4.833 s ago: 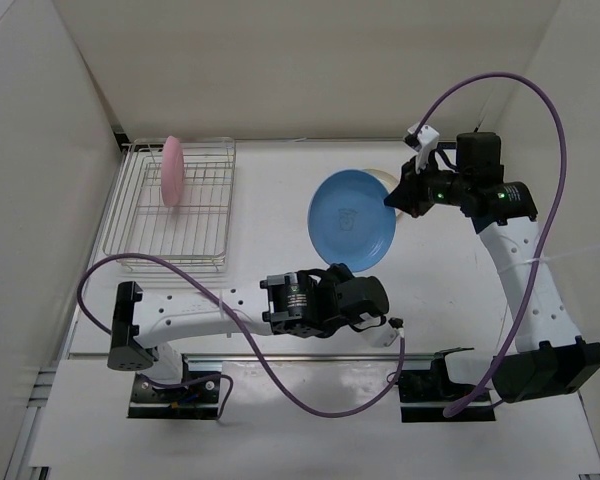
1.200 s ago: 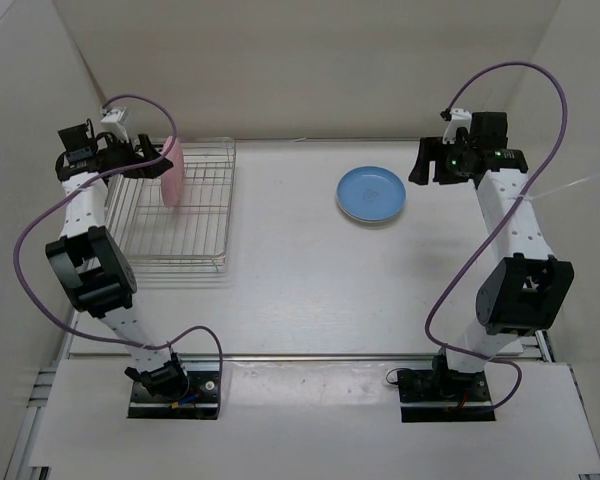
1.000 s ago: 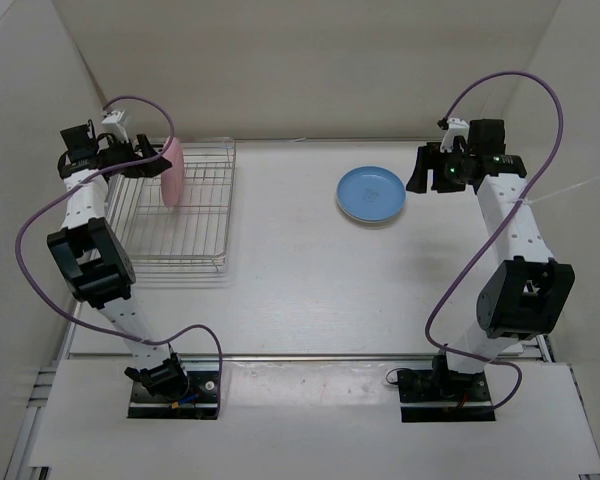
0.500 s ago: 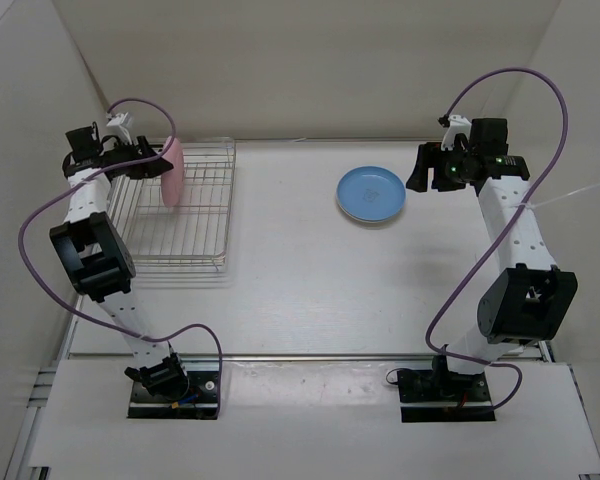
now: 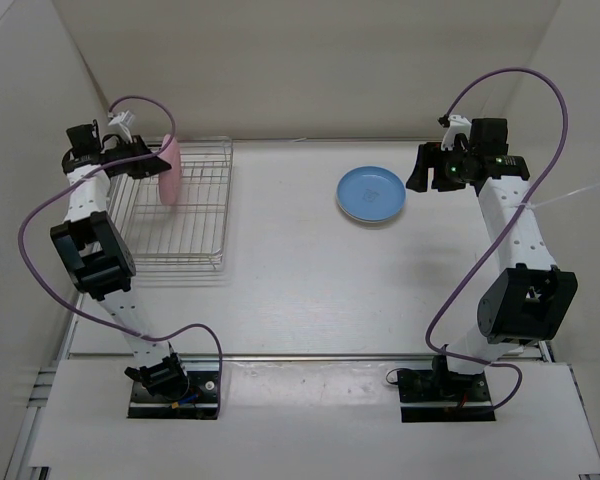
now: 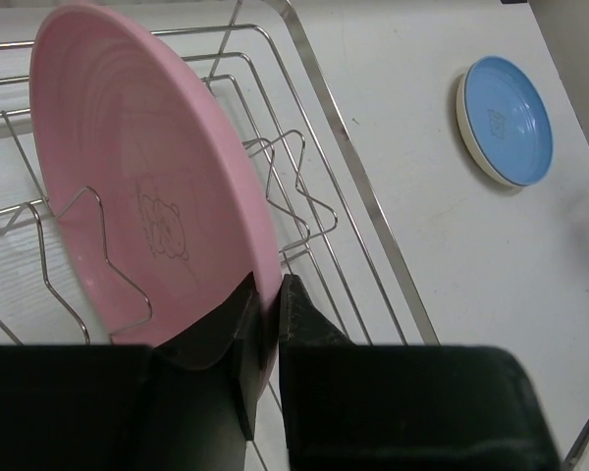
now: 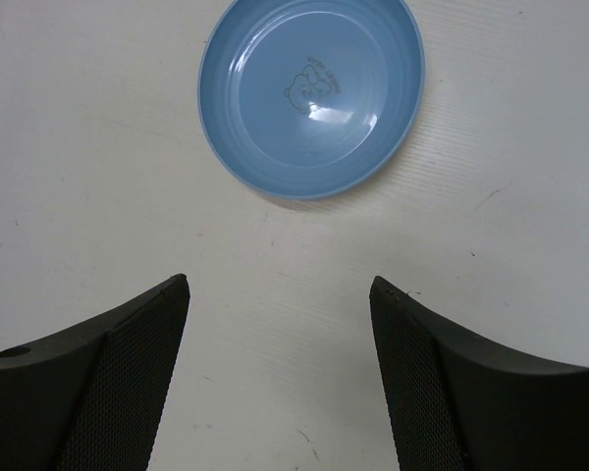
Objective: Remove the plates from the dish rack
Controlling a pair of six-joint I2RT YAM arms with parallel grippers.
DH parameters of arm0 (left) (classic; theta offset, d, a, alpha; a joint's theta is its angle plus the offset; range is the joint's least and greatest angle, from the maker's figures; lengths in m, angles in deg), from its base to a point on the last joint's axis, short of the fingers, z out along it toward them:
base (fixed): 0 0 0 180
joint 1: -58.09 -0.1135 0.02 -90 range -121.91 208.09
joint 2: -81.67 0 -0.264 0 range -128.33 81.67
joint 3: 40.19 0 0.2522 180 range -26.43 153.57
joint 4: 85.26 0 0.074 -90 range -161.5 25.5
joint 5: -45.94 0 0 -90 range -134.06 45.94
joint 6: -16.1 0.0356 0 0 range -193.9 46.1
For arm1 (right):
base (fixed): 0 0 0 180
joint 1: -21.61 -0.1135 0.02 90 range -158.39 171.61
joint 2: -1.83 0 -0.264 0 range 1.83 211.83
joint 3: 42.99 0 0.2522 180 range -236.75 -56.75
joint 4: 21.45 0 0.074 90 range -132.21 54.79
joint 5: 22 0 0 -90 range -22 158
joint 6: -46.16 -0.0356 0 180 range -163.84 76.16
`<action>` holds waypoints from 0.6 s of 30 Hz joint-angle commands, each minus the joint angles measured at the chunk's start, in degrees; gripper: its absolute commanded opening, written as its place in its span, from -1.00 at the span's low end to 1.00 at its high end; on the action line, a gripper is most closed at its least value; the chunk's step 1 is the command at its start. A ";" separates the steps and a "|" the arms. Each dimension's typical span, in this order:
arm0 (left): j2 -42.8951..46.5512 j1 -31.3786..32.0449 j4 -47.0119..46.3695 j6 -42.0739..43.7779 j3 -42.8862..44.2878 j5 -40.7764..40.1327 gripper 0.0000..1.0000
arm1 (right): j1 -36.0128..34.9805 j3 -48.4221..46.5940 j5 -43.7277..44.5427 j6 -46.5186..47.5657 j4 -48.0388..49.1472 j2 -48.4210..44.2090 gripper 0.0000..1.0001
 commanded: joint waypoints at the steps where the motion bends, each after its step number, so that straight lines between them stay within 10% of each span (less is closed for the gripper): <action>1: 4.90 -0.41 3.39 1.54 3.74 0.70 -0.79 | -0.13 0.05 -1.09 0.94 0.45 -0.44 0.55; 11: 20.36 1.25 8.65 0.47 13.62 2.55 -0.79 | -0.66 -1.62 -2.15 0.41 -0.61 0.09 0.55; 18: 38.10 21.79 16.93 28.04 8.54 -29.28 -0.79 | -1.19 -5.22 -3.46 0.41 -2.64 0.09 0.55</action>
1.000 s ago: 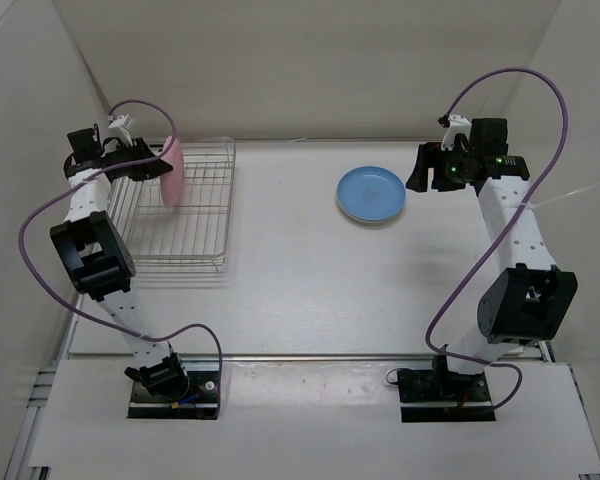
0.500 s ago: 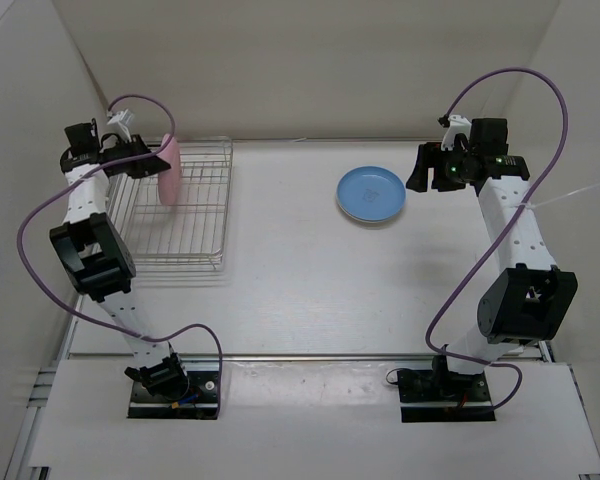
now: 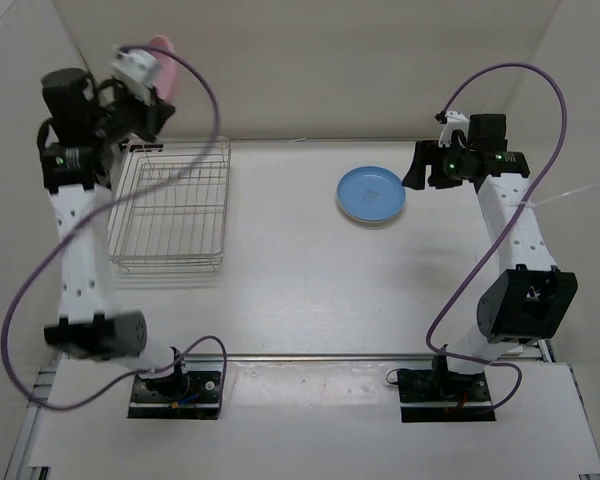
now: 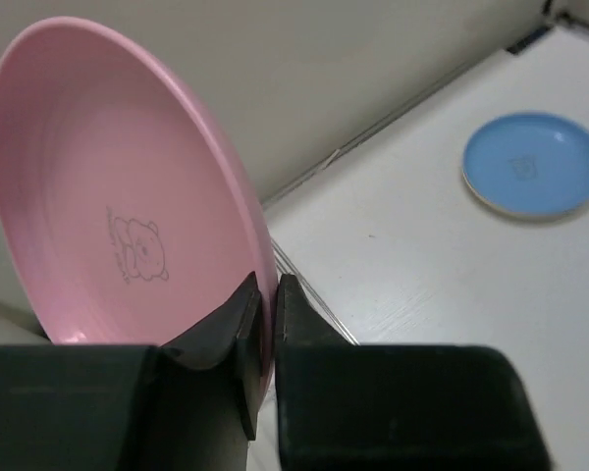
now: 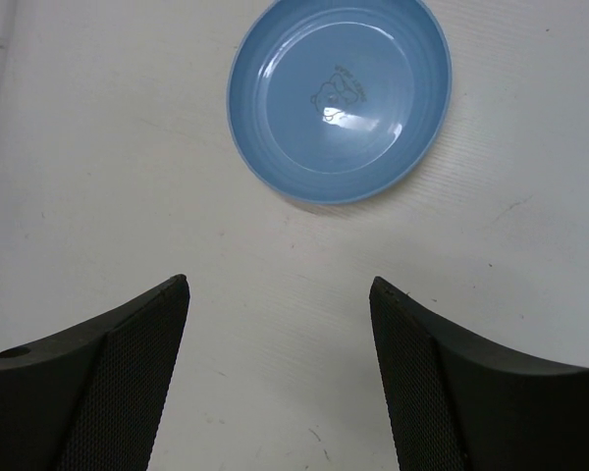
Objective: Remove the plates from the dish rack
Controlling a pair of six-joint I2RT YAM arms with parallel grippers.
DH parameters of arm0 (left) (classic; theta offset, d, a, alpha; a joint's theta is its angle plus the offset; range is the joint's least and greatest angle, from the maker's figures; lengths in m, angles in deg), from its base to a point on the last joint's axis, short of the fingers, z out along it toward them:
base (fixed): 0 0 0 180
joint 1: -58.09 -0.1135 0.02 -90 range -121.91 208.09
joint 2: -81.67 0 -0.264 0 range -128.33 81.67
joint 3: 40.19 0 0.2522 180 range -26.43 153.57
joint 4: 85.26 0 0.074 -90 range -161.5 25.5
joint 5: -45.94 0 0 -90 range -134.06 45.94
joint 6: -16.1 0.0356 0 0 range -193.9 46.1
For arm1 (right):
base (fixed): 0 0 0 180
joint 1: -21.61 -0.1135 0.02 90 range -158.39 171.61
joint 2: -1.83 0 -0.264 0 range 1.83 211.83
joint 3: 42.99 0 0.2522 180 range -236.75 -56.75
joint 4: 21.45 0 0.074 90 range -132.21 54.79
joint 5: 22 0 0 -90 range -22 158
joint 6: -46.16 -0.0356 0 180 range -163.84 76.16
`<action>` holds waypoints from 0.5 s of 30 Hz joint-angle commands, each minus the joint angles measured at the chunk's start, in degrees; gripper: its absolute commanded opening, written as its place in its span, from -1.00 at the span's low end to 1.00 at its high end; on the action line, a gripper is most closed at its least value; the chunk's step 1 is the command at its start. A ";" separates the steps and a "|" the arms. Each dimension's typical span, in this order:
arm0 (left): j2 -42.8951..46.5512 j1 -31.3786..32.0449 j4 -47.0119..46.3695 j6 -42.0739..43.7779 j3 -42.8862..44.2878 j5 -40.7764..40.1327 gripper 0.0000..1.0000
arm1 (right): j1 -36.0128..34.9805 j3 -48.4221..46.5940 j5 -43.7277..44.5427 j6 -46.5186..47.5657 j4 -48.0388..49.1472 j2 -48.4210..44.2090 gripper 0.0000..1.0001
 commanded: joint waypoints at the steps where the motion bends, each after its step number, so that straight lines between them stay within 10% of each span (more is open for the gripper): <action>1: 12.70 13.33 5.69 19.72 -6.70 -16.82 -0.79 | -0.27 -3.04 -1.93 0.48 -1.17 -0.86 0.55; 5: 15.87 26.95 13.09 33.08 -14.14 -34.55 -0.79 | -0.27 -3.04 -4.82 2.75 -2.40 -3.15 0.55; 9: 30.59 47.31 6.70 61.03 -41.98 -69.35 -0.79 | -0.27 -3.65 -12.89 5.49 -5.22 -5.17 0.55; 12: 41.33 50.18 -9.29 85.65 -61.44 -74.16 -0.79 | -1.93 -3.65 -14.59 8.03 -6.27 -8.07 0.52; 15: 41.29 54.21 -10.47 91.64 -62.96 -75.10 -0.79 | -6.06 -3.65 -10.21 9.96 -6.27 -11.93 0.52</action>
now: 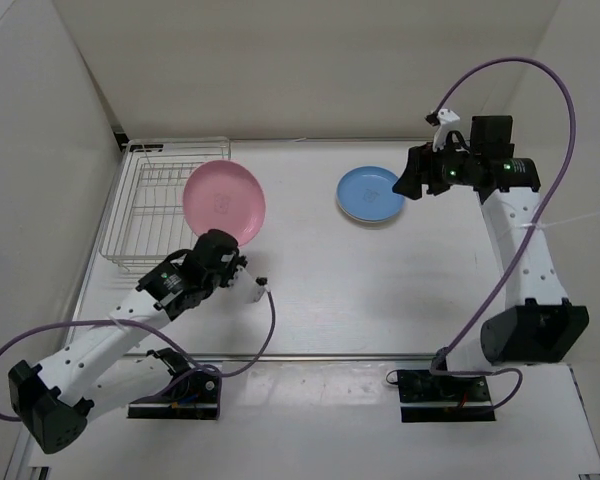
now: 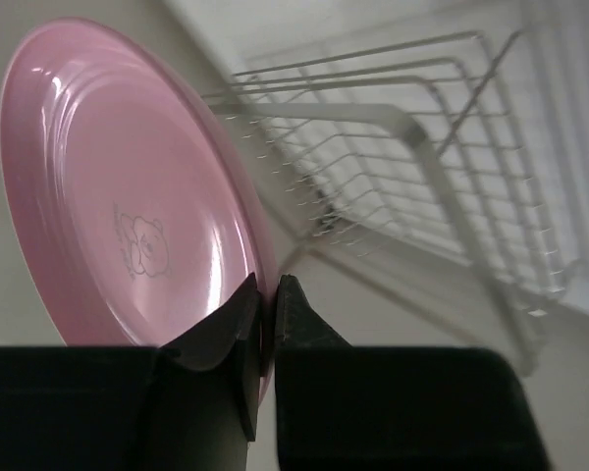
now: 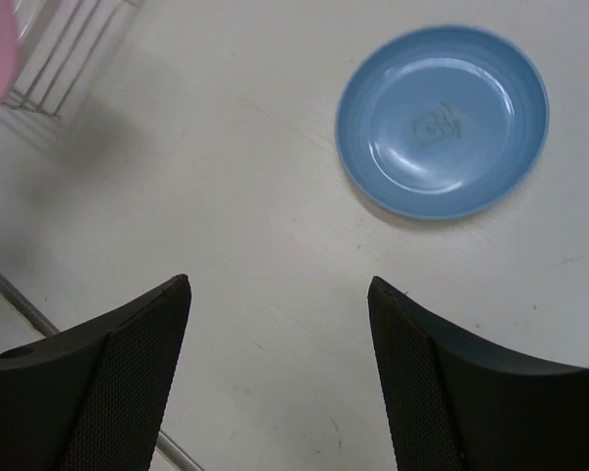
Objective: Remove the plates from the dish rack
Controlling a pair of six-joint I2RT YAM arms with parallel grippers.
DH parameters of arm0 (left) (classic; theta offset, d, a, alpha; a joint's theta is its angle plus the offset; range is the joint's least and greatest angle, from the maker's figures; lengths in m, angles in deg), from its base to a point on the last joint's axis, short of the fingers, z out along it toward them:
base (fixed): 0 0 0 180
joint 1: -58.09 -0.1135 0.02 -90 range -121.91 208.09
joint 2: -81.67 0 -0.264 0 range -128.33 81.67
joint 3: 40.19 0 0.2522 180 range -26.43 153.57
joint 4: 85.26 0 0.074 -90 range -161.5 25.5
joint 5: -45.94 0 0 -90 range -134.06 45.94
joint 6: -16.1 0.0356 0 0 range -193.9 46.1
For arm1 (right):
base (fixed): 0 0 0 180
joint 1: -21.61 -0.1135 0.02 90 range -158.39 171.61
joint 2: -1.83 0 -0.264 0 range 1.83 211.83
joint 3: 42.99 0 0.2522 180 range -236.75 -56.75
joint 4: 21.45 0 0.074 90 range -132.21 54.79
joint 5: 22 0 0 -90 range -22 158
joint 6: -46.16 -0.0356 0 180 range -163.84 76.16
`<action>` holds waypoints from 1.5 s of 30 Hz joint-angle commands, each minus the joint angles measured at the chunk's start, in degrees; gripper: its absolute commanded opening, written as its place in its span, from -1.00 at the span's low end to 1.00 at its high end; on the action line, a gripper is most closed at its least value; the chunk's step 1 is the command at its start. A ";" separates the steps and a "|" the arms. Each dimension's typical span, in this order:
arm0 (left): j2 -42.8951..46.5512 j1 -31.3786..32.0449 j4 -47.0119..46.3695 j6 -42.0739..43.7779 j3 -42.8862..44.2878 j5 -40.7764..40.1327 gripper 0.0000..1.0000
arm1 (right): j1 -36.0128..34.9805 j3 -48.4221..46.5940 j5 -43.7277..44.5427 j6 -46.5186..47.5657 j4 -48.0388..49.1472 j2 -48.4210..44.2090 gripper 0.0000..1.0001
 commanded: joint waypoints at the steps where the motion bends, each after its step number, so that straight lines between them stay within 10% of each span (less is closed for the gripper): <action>1: 2.96 6.58 -11.30 20.52 3.76 -14.24 -0.79 | -5.43 -2.71 -0.17 4.55 -0.68 -7.08 0.52; 21: -24.73 32.10 -21.49 9.20 21.60 -14.96 -0.79 | -13.01 3.88 3.44 8.95 5.83 -20.64 0.52; 45: -25.63 37.47 -16.58 2.51 21.70 -18.74 -0.79 | -13.01 6.43 10.56 9.56 9.69 -20.11 0.52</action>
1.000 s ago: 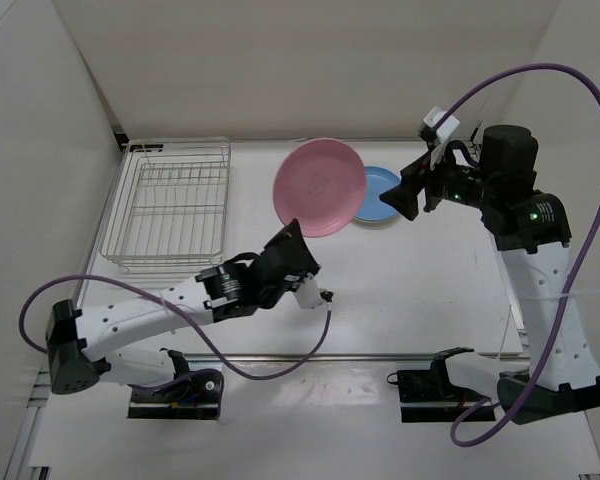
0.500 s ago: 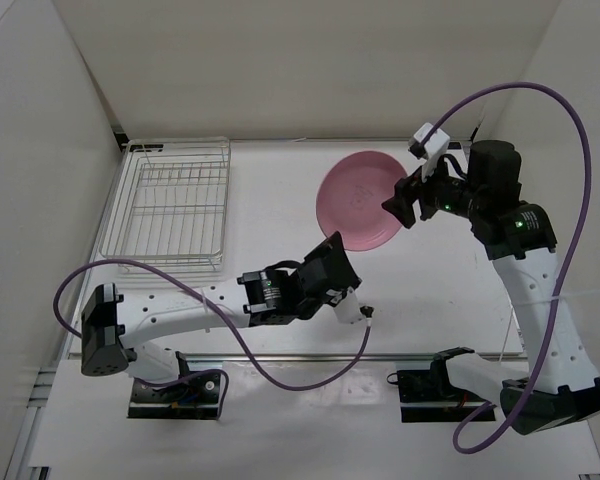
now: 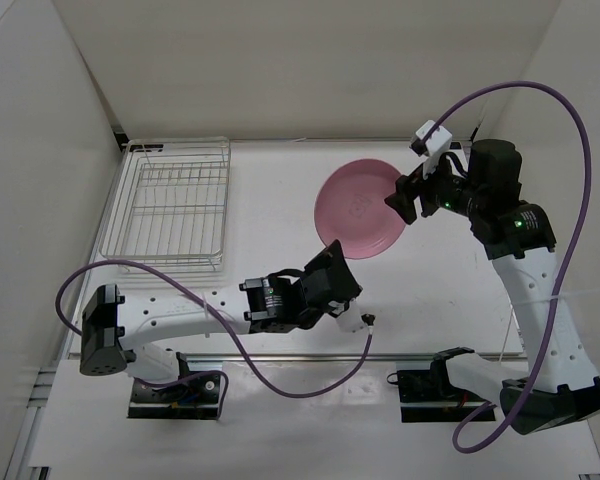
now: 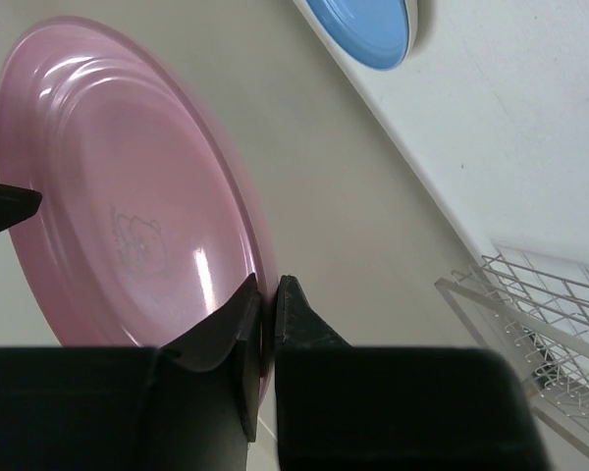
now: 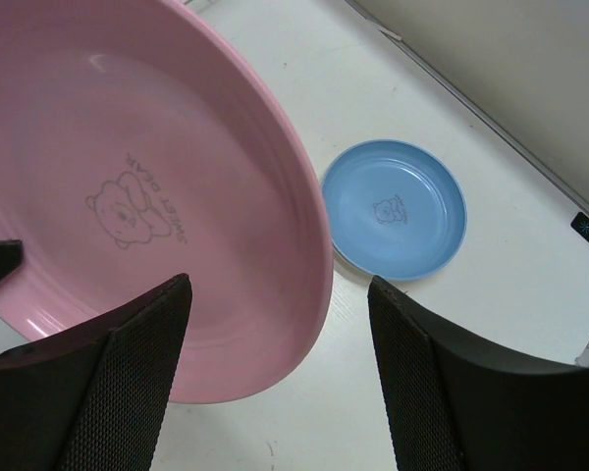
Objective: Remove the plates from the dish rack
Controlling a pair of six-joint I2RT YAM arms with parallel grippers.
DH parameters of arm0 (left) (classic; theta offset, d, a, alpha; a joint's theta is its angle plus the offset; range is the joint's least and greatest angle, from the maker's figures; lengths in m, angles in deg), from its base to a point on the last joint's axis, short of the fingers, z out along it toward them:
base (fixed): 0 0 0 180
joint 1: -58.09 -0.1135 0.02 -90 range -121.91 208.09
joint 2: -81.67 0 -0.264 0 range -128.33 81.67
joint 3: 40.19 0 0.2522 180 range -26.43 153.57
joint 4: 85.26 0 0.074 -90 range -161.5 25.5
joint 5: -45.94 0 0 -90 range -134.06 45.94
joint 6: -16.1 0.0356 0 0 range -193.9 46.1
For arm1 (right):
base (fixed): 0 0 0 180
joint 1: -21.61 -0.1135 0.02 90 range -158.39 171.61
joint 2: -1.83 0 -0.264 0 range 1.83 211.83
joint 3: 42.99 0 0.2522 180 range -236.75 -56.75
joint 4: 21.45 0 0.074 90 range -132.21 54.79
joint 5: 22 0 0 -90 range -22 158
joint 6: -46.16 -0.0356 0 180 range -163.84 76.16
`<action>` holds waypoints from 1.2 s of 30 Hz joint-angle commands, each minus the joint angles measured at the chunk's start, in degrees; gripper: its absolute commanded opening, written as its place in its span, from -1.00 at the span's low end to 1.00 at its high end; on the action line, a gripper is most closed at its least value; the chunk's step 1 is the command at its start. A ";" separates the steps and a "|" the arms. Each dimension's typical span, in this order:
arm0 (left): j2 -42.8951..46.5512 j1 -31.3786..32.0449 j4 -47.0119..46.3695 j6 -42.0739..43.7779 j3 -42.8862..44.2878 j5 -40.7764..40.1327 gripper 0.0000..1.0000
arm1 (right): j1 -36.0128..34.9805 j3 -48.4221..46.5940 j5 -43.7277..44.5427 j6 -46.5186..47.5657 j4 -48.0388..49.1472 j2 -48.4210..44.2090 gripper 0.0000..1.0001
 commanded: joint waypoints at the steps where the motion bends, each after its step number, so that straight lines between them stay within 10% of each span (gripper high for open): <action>1: 3.35 0.40 0.32 -1.67 0.68 -2.19 -0.79 | 0.13 -1.75 0.95 0.58 2.96 -0.74 0.52; 18: 5.46 0.93 -12.85 3.17 -4.68 -2.10 -0.79 | 0.13 1.15 -0.37 -1.09 4.02 1.10 0.09; 25: 5.46 0.93 -11.29 2.29 -5.30 -2.10 -0.79 | 0.13 2.21 0.15 -1.09 4.54 0.57 -1.00; 31: 4.93 0.93 -10.58 0.97 -4.16 -2.63 -0.63 | 0.66 3.35 1.65 -2.15 5.69 0.04 -1.00; 35: 4.93 -1.08 -10.58 0.97 -2.93 -3.16 0.38 | 0.66 4.49 2.78 -3.90 6.48 0.04 -1.00; 36: 4.41 -1.09 -10.58 0.97 -2.32 -3.16 0.99 | 1.18 4.49 3.57 -4.95 7.17 0.04 -1.00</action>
